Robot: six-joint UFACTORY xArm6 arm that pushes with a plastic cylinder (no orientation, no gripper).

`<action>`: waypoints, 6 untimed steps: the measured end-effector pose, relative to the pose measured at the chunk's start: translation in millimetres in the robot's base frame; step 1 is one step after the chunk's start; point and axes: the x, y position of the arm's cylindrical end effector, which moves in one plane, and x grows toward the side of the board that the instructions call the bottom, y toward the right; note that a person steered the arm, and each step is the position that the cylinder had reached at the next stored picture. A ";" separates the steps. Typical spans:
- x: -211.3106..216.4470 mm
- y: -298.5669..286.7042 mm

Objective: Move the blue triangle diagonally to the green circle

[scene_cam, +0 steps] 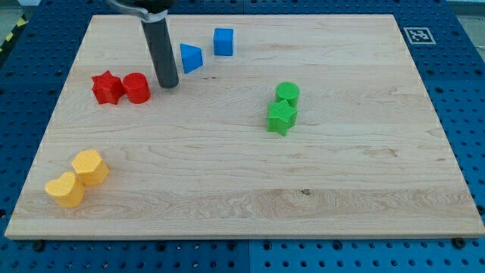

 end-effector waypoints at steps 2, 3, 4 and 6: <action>-48.5 -0.1; -53.0 8.9; -39.4 19.8; -21.8 59.2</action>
